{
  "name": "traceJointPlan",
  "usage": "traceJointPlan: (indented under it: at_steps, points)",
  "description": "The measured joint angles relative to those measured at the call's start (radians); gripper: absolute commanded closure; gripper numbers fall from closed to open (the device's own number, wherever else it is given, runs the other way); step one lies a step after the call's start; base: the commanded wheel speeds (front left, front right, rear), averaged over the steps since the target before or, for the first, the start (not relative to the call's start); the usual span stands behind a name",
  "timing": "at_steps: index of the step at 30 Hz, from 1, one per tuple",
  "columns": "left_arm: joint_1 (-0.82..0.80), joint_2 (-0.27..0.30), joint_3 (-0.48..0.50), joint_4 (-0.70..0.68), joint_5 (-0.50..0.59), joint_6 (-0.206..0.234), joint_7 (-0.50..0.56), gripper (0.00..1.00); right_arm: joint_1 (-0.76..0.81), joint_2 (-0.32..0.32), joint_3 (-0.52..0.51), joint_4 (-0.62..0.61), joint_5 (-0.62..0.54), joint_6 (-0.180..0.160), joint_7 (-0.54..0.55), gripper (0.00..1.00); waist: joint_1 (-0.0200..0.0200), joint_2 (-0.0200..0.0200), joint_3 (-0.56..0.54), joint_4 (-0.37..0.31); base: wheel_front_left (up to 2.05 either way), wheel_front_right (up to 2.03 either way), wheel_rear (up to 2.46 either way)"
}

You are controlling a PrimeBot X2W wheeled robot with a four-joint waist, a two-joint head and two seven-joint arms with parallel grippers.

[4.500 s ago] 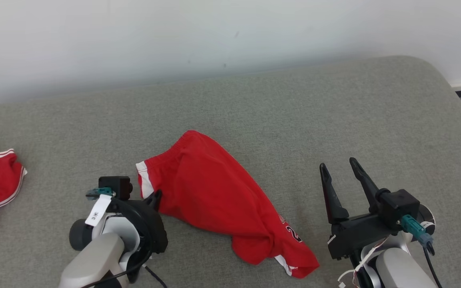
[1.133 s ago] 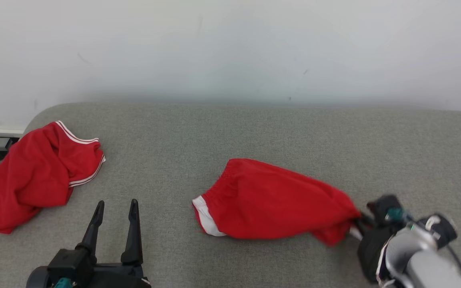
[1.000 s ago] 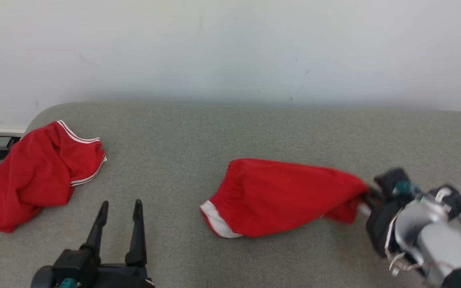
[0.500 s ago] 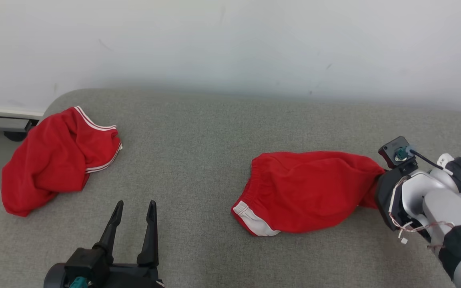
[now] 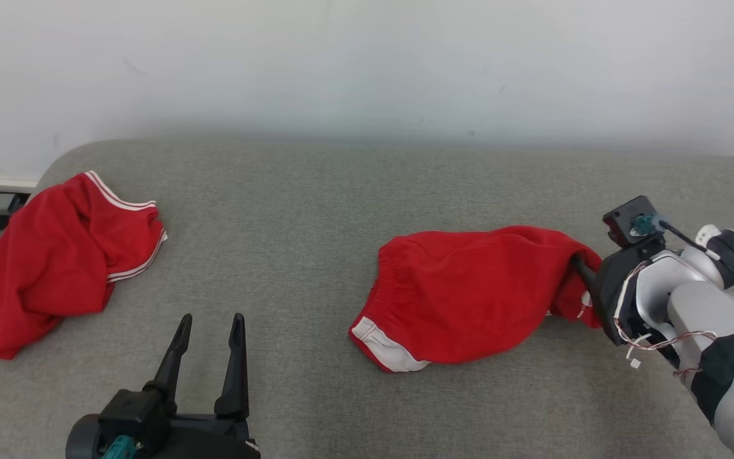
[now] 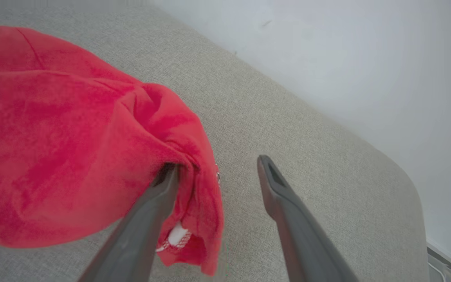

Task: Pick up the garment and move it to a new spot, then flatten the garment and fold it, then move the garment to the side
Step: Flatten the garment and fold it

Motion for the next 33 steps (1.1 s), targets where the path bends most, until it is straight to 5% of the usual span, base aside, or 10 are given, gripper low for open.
traceJointPlan:
  at_steps: [11,15,33]
  points:
    - [0.004,0.000,0.016,-0.016,0.000,0.001,0.000,0.00,0.285,0.022,-0.120,-0.132,0.125,-0.007,-0.176,0.00,0.0000,0.0000,-0.001,-0.063,0.00,0.00,0.00]
    - [0.006,0.000,0.019,-0.023,0.000,0.001,0.000,0.00,0.379,0.055,-0.132,-0.189,0.143,-0.041,-0.234,0.00,0.0000,0.0000,0.002,-0.079,0.00,0.00,0.00]
    - [-0.004,-0.007,-0.016,-0.016,0.014,-0.009,0.000,0.00,0.371,0.053,-0.150,-0.196,0.122,-0.121,-0.298,0.00,-0.0002,0.0000,0.022,-0.060,0.00,0.00,0.00]
